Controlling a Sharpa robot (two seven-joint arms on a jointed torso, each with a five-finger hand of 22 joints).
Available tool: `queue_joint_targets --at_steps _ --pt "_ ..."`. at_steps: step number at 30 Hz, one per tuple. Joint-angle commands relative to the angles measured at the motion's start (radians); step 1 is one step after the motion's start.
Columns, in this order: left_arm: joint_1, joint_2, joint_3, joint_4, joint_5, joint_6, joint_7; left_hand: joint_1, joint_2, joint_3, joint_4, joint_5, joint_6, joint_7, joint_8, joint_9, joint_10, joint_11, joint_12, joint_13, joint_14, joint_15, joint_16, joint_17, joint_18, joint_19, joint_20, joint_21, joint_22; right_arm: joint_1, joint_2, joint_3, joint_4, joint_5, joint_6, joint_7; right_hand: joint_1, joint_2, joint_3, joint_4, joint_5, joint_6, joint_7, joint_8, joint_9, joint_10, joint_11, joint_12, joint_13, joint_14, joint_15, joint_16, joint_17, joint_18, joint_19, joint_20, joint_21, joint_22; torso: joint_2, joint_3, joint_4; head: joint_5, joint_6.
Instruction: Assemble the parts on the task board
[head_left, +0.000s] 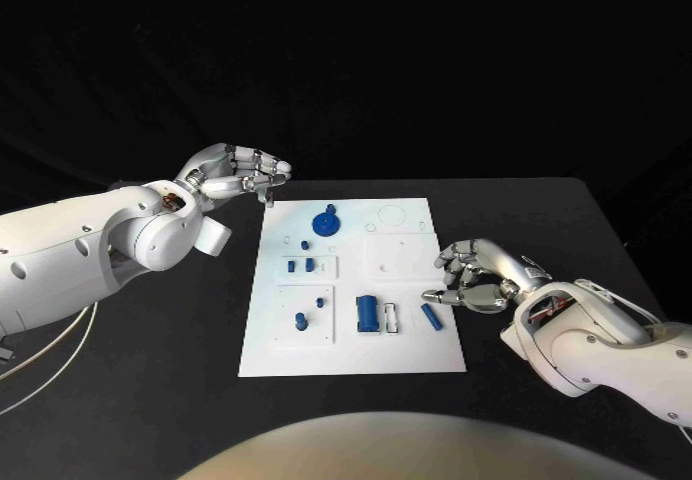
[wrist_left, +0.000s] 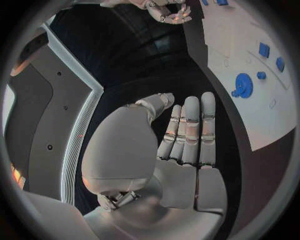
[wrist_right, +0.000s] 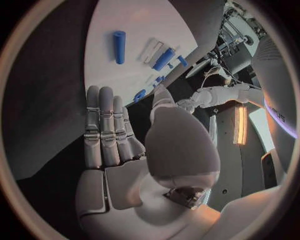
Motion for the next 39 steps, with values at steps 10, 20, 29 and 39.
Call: queue_joint_targets --at_steps 10,20,29,39 --pt "0.001 0.002 0.001 0.001 0.0 0.009 0.006 -0.004 0.008 0.004 0.001 0.003 -0.007 -0.003 0.006 -0.002 -0.005 0.001 0.003 -0.001 -0.007 -0.003 0.005 -0.001 0.015 -0.008 -0.001 0.005 0.001 -0.001 -0.004 -0.001 0.006 0.035 -0.031 0.057 0.054 -0.006 -0.017 0.001 -0.001 -0.034 0.02 0.01 -0.045 -0.007 0.017 -0.003 -0.089 -0.015 0.019 -0.125 0.005 0.009 0.003 0.018 -0.081 -0.122 -0.001 -0.0003 0.0001 -0.001 0.0" --pt "0.001 0.003 0.001 0.0 0.0 0.009 0.005 -0.004 0.008 0.004 0.001 0.003 -0.007 -0.003 0.006 -0.002 -0.005 0.001 0.003 -0.001 -0.007 -0.003 0.005 -0.001 0.015 -0.008 -0.001 0.005 0.001 -0.001 -0.008 -0.003 -0.007 0.132 -0.001 0.051 0.048 -0.077 -0.071 0.004 0.014 -0.166 0.066 0.067 -0.06 -0.148 0.065 0.044 -0.153 -0.16 0.07 -0.188 -0.024 0.004 -0.086 0.062 -0.143 -0.238 0.0 0.0005 -0.0011 -0.002 0.0" --pt "0.001 0.004 0.001 -0.001 0.0 0.01 0.004 -0.006 0.008 0.004 0.002 0.003 -0.008 -0.003 0.007 -0.002 -0.006 0.001 0.005 -0.002 -0.007 -0.002 0.005 -0.001 0.015 -0.009 -0.001 0.005 0.001 -0.001 -0.005 -0.003 -0.018 0.171 0.019 0.062 -0.049 -0.105 -0.142 0.006 -0.231 -0.236 0.094 0.075 -0.069 -0.224 0.094 0.045 -0.19 -0.252 0.102 -0.218 -0.052 -0.004 -0.159 0.086 -0.143 -0.307 0.0 0.0006 -0.0005 -0.002 0.0" --pt "0.0 0.005 0.001 -0.002 0.0 0.01 0.004 -0.005 0.008 0.005 0.001 0.003 -0.008 -0.004 0.008 -0.002 -0.006 0.001 0.006 -0.002 -0.007 -0.003 0.006 -0.002 0.015 -0.009 -0.001 0.006 0.001 -0.001 0.001 -0.003 -0.012 0.104 0.007 0.072 0.231 -0.083 -0.12 0.005 -0.233 -0.264 0.09 0.109 -0.078 -0.249 0.095 0.083 -0.225 -0.297 0.109 -0.221 -0.086 0.003 -0.197 0.102 -0.141 -0.371 0.001 0.0012 -0.0006 -0.001 0.0"
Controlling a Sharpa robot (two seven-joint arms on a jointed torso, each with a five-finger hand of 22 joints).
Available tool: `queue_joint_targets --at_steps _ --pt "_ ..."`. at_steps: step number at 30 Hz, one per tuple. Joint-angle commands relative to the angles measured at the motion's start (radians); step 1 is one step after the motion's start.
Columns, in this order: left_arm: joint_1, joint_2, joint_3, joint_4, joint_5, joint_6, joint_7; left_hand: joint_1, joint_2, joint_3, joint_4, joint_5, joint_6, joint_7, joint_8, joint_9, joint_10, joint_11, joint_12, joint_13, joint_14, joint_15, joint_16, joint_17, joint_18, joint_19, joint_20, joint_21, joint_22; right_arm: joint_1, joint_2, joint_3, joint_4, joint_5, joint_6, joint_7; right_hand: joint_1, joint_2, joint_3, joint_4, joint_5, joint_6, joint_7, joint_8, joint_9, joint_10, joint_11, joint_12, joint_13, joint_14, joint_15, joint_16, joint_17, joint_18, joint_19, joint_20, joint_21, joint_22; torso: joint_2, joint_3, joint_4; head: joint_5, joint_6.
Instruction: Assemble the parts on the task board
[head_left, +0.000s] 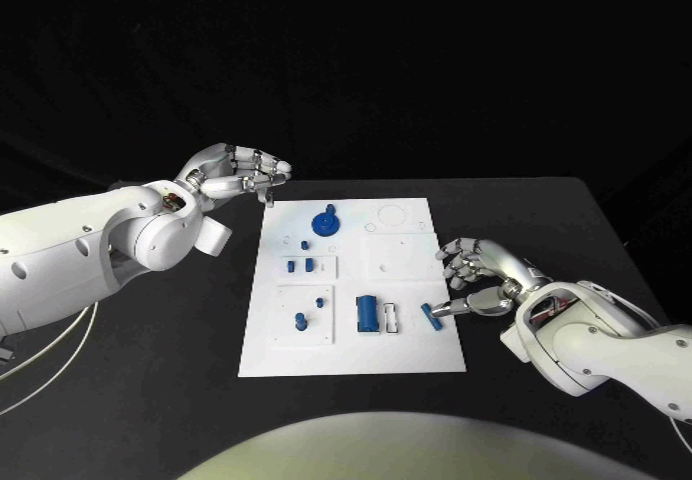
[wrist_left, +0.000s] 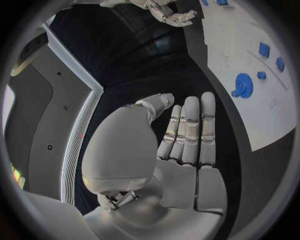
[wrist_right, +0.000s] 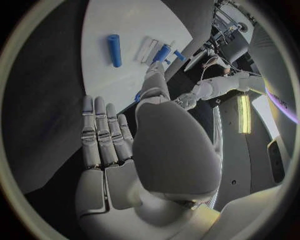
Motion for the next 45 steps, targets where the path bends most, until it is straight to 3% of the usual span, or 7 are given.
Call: queue_joint_targets --at_steps 1,27,29,30,32,33,45 --pt "0.0 0.002 0.001 0.001 0.0 0.01 0.005 0.001 0.004 0.007 0.0 0.004 -0.004 0.0 0.004 -0.001 -0.006 0.0 0.006 -0.001 -0.007 -0.003 0.006 -0.001 0.015 -0.009 -0.001 0.006 0.002 -0.001 0.002 0.0 0.002 -0.04 0.0 0.019 0.029 0.015 0.016 0.0 -0.005 -0.008 0.114 0.01 -0.002 -0.01 0.0 0.008 -0.007 -0.011 0.003 0.002 -0.005 0.005 -0.008 -0.001 0.002 -0.011 0.0 -0.0003 -0.0005 0.001 0.0" --pt "0.0 0.003 0.0 0.0 0.0 0.012 0.0 0.003 0.014 0.02 -0.003 0.004 -0.005 0.001 0.008 -0.002 -0.007 0.001 0.012 -0.004 -0.008 -0.003 0.006 -0.004 0.015 -0.011 -0.002 0.014 0.006 0.0 0.006 -0.001 -0.021 0.045 0.045 -0.024 -0.843 -0.025 -0.021 0.005 0.019 -0.104 0.139 0.049 -0.02 -0.161 0.037 0.035 -0.061 -0.237 0.059 0.008 -0.06 -0.031 -0.166 0.024 -0.003 -0.101 0.0 -0.0003 0.0007 0.0 0.0" --pt "0.0 0.003 0.0 0.0 0.0 0.013 0.0 0.002 0.015 0.02 -0.002 0.004 -0.005 0.001 0.008 -0.002 -0.007 0.001 0.012 -0.004 -0.008 -0.003 0.006 -0.004 0.015 -0.011 -0.002 0.014 0.006 0.0 0.007 -0.001 -0.021 0.068 0.018 0.003 -0.683 -0.019 0.011 -0.001 0.225 -0.068 0.137 0.07 -0.012 -0.121 0.03 0.056 -0.055 -0.201 0.048 0.032 -0.052 -0.023 -0.149 0.019 0.009 -0.099 0.001 0.0002 0.0004 0.0 0.0" --pt "0.0 0.003 0.0 0.0 0.0 0.013 0.0 0.002 0.015 0.02 -0.002 0.004 -0.005 0.001 0.008 -0.002 -0.007 0.001 0.012 -0.004 -0.008 -0.003 0.006 -0.004 0.015 -0.011 -0.002 0.014 0.006 0.0 0.008 -0.001 -0.02 0.076 0.007 0.015 -0.431 0.114 0.133 -0.001 0.797 -0.011 0.129 0.098 -0.005 -0.061 0.014 0.082 -0.054 -0.142 0.025 0.074 -0.045 -0.006 -0.095 0.017 0.036 -0.094 0.001 0.0006 0.0003 0.0 0.0" --pt "0.0 0.003 0.0 -0.001 0.0 0.013 0.0 0.003 0.015 0.021 -0.002 0.004 -0.005 0.001 0.008 -0.002 -0.008 0.001 0.012 -0.004 -0.008 -0.003 0.006 -0.004 0.015 -0.011 -0.002 0.014 0.006 0.0 0.009 -0.001 -0.02 0.084 -0.01 0.036 -0.313 0.152 0.182 -0.004 0.793 0.011 0.122 0.107 -0.016 -0.039 0.01 0.095 -0.069 -0.123 0.019 0.098 -0.062 0.004 -0.078 0.017 0.045 -0.097 0.0 0.0004 -0.0004 0.001 0.0" --pt "0.0 0.004 0.0 -0.001 0.0 0.014 -0.001 0.003 0.016 0.022 -0.002 0.004 -0.005 0.001 0.008 -0.002 -0.008 0.001 0.012 -0.004 -0.008 -0.003 0.006 -0.004 0.015 -0.011 -0.002 0.014 0.006 -0.001 0.009 -0.001 -0.018 0.076 -0.02 0.047 0.049 0.038 0.072 -0.172 0.437 0.035 0.11 0.122 -0.018 -0.002 -0.003 0.102 -0.082 -0.095 0.008 0.115 -0.074 0.009 -0.052 0.011 0.053 -0.103 0.0 0.0007 -0.0002 0.001 0.0" --pt "0.0 0.004 -0.001 -0.001 0.0 0.016 -0.001 0.015 0.017 0.037 -0.016 0.004 -0.006 0.001 0.011 -0.003 -0.008 0.001 0.015 -0.007 -0.01 -0.005 0.006 -0.007 0.016 -0.014 -0.004 0.025 0.013 -0.001 0.007 -0.001 -0.016 0.055 -0.087 0.047 0.104 0.047 0.211 -0.054 0.357 0.065 0.102 0.13 -0.079 0.057 -0.012 0.062 -0.178 -0.04 -0.002 0.105 -0.18 0.005 -0.037 -0.003 0.078 -0.112 -0.001 -0.0009 -0.0007 -0.002 0.0"
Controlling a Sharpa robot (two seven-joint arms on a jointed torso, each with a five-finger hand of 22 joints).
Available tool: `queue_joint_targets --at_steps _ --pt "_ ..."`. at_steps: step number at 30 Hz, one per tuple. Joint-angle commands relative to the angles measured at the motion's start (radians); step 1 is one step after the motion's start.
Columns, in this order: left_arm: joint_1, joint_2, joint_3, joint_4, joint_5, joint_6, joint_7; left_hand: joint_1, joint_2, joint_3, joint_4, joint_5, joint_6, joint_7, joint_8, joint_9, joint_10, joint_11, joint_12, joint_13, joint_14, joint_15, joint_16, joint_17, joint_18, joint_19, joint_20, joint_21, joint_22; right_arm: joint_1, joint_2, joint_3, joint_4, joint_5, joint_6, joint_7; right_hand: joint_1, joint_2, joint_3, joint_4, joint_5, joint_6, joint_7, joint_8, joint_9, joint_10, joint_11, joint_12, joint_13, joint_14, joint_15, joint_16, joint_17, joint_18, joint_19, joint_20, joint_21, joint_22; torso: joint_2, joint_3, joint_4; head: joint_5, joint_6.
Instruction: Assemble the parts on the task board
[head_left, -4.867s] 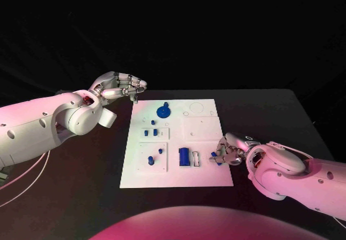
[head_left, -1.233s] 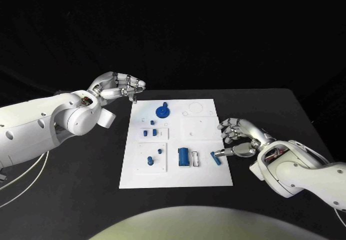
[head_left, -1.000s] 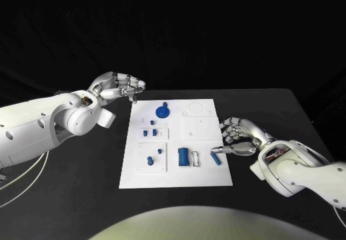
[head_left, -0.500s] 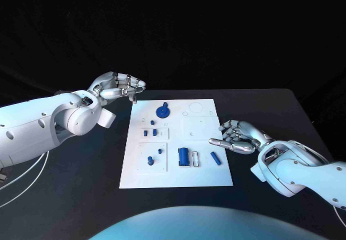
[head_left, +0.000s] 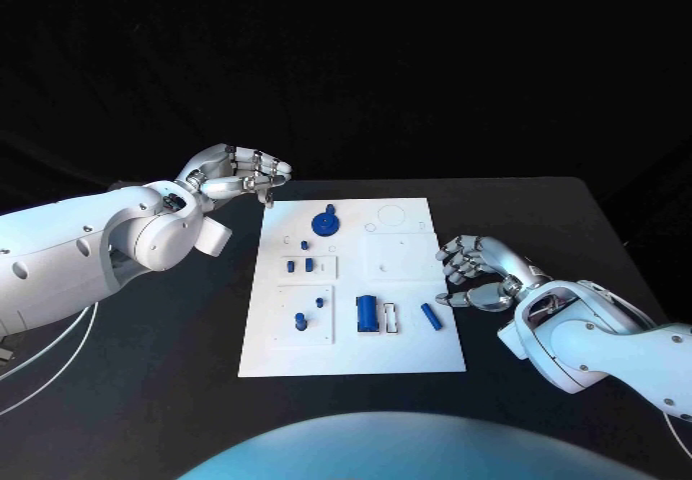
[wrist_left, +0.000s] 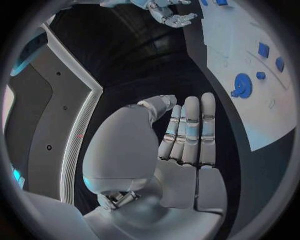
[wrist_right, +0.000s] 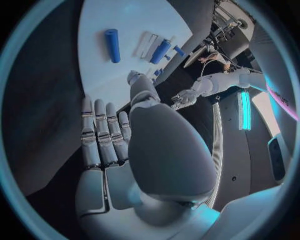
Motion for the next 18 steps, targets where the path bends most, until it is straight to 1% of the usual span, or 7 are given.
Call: queue_joint_targets --at_steps 1,6,10,11,12,15,18 --pt "0.0 0.003 0.0 0.001 0.0 0.015 0.003 0.003 0.005 0.005 0.002 0.004 -0.006 0.001 0.006 -0.002 -0.008 0.001 0.004 -0.002 -0.006 -0.002 0.006 -0.001 0.016 -0.007 0.003 0.005 0.001 -0.001 -0.001 0.0 -0.002 0.026 -0.045 0.016 0.004 0.07 0.159 0.119 -0.462 0.013 0.088 0.012 -0.032 0.023 -0.026 -0.027 -0.047 0.02 0.0 0.025 -0.046 0.015 0.018 -0.006 0.014 -0.011 0.0 -0.0012 -0.0006 -0.001 0.0" --pt "0.0 0.003 0.0 0.001 0.0 0.016 0.002 0.004 0.005 0.009 -0.001 0.004 -0.007 0.002 0.006 -0.002 -0.008 0.001 0.004 -0.002 -0.006 -0.002 0.006 -0.001 0.016 -0.008 0.002 0.008 0.003 0.0 -0.003 0.0 -0.007 0.045 0.044 -0.011 -0.334 -0.026 -0.121 0.13 -0.455 0.06 0.075 0.046 -0.043 0.079 -0.027 0.039 -0.035 0.081 -0.027 0.106 -0.043 0.021 0.064 -0.015 0.047 -0.006 0.0 -0.0014 0.0003 -0.003 0.0" --pt "0.0 0.002 0.0 0.002 0.0 0.017 0.002 0.004 0.005 0.009 -0.001 0.004 -0.007 0.002 0.006 -0.002 -0.008 0.001 0.004 -0.002 -0.006 -0.002 0.006 -0.001 0.016 -0.008 0.002 0.008 0.003 0.0 -0.002 0.0 -0.006 -0.03 0.141 -0.06 -0.267 0.046 -0.043 0.124 -0.006 0.154 0.025 0.03 -0.071 0.196 -0.081 0.091 -0.01 0.233 -0.086 0.209 0.0 0.02 0.175 -0.071 0.125 0.027 0.0 -0.0016 0.0009 -0.003 0.0" --pt "0.0 0.002 0.0 0.002 0.0 0.017 0.001 0.004 0.005 0.009 -0.001 0.004 -0.007 0.002 0.006 -0.002 -0.008 0.001 0.004 -0.002 -0.006 -0.002 0.006 -0.001 0.016 -0.008 0.002 0.009 0.003 0.0 -0.002 0.0 -0.005 -0.06 0.162 -0.078 -0.254 0.042 -0.008 0.126 0.282 0.199 -0.005 0.011 -0.082 0.26 -0.115 0.123 0.015 0.313 -0.121 0.294 0.048 0.021 0.234 -0.102 0.176 0.057 0.0 -0.0014 0.0011 -0.003 0.0" --pt "0.0 0.002 0.0 0.002 0.0 0.018 0.001 0.005 0.005 0.01 -0.002 0.004 -0.007 0.002 0.006 -0.002 -0.008 0.001 0.005 -0.003 -0.006 -0.002 0.006 -0.002 0.016 -0.008 0.002 0.01 0.004 0.0 -0.001 0.0 -0.004 -0.091 0.184 -0.097 -0.251 0.037 0.006 0.124 0.325 0.213 -0.013 0.003 -0.085 0.283 -0.126 0.136 0.027 0.338 -0.133 0.323 0.066 0.022 0.254 -0.113 0.195 0.069 0.0 -0.0011 0.0006 -0.003 0.0" --pt "0.0 0.001 0.0 0.003 0.0 0.018 0.001 0.005 0.005 0.01 -0.002 0.004 -0.007 0.002 0.006 -0.002 -0.008 0.001 0.005 -0.003 -0.006 -0.002 0.006 -0.002 0.016 -0.008 0.002 0.01 0.004 -0.001 0.0 0.0 0.0 -0.176 0.24 -0.156 -0.284 -0.012 0.105 0.124 0.329 0.295 -0.044 -0.071 -0.108 0.337 -0.16 0.233 0.146 0.437 -0.17 0.56 0.302 0.017 0.303 -0.157 0.322 0.177 0.0 -0.0013 0.0005 -0.004 0.0" --pt "0.0 0.001 0.0 0.005 0.0 0.018 0.002 0.005 0.005 0.01 -0.002 0.004 -0.007 0.002 0.006 -0.002 -0.008 0.001 0.005 -0.003 -0.006 -0.002 0.006 -0.002 0.016 -0.008 0.002 0.01 0.004 -0.002 0.004 -0.001 0.005 -0.238 0.266 -0.201 -0.332 -0.022 0.127 0.119 0.149 0.364 -0.065 -0.092 -0.098 0.449 -0.18 0.48 0.511 0.58 -0.193 0.824 0.689 -0.014 0.377 -0.179 0.599 0.424 0.0 -0.0016 -0.0001 -0.004 0.0"
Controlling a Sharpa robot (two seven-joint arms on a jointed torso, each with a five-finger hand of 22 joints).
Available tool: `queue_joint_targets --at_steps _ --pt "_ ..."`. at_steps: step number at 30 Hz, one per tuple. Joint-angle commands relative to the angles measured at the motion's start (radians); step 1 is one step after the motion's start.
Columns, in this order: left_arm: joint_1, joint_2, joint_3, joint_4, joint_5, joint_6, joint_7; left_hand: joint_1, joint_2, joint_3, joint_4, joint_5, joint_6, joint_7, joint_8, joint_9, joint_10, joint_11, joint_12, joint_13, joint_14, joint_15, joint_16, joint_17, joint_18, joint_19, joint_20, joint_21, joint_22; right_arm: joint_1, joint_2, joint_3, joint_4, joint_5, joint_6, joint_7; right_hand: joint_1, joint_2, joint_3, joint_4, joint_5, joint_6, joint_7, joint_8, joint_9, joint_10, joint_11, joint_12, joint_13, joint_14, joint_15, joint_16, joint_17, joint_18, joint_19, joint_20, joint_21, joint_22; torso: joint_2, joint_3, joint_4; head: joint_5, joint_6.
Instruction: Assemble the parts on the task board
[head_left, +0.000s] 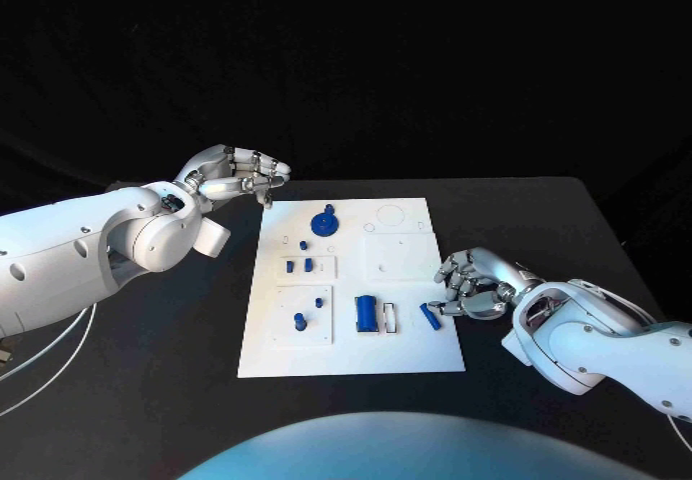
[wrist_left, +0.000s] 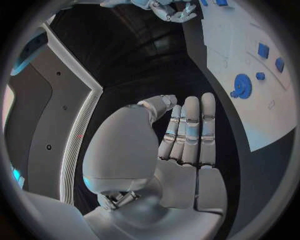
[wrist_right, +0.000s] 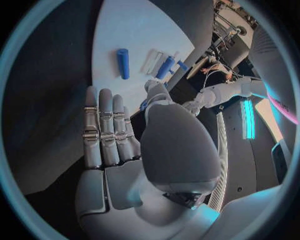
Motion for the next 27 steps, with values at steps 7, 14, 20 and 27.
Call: queue_joint_targets --at_steps 7,14,20,27 --pt "0.0 0.0 0.001 0.008 -0.002 0.018 0.004 0.005 0.005 0.007 0.001 0.004 -0.007 0.002 0.006 -0.001 -0.008 0.001 0.005 -0.001 -0.006 -0.002 0.006 -0.001 0.016 -0.005 -0.001 0.005 0.001 -0.01 0.011 -0.001 0.013 -0.216 0.117 -0.159 -0.355 0.016 -0.124 0.014 -0.274 0.192 -0.068 -0.115 0.03 0.258 -0.07 0.494 0.77 0.336 -0.077 0.582 0.759 -0.041 0.166 -0.081 0.65 0.585 0.0 -0.0002 0.0002 -0.002 0.0" --pt "0.0 -0.001 0.001 0.009 -0.006 0.02 0.003 0.005 0.005 0.008 0.0 0.004 -0.007 0.002 0.007 -0.001 -0.008 0.001 0.005 -0.002 -0.006 -0.002 0.006 -0.001 0.015 -0.005 -0.002 0.006 0.002 -0.013 0.019 -0.001 0.017 -0.228 0.121 -0.168 -0.181 0.045 -0.088 0.007 -0.191 0.197 -0.068 -0.132 0.061 0.275 -0.07 0.49 0.829 0.346 -0.075 0.587 0.79 -0.043 0.163 -0.075 0.678 0.626 0.0 0.0005 0.0003 0.0 0.0" --pt "0.0 0.0 0.001 0.009 -0.007 0.021 0.003 0.004 0.006 0.01 0.0 0.004 -0.007 0.002 0.007 -0.001 -0.007 0.001 0.006 -0.002 -0.006 -0.002 0.006 -0.001 0.015 -0.006 -0.002 0.008 0.003 -0.014 0.026 -0.001 0.017 -0.245 0.117 -0.184 -0.183 0.059 -0.094 0.009 -0.19 0.242 -0.087 -0.126 0.086 0.357 -0.088 0.587 0.991 0.394 -0.09 0.659 0.92 -0.069 0.239 -0.088 0.819 0.744 0.0 0.0009 0.0002 0.0 0.0" --pt "0.0 0.0 0.001 0.009 -0.007 0.021 0.002 0.004 0.006 0.01 0.0 0.004 -0.007 0.002 0.007 -0.001 -0.007 0.001 0.006 -0.002 -0.006 -0.002 0.006 -0.001 0.015 -0.006 -0.002 0.008 0.003 -0.016 0.035 -0.002 0.012 -0.272 0.145 -0.203 -0.168 0.083 -0.075 0.007 -0.19 0.273 -0.1 -0.135 0.1 0.405 -0.101 0.645 1.089 0.419 -0.103 0.703 1.002 -0.085 0.28 -0.1 0.9 0.811 0.001 0.001 0.0004 0.001 0.0"
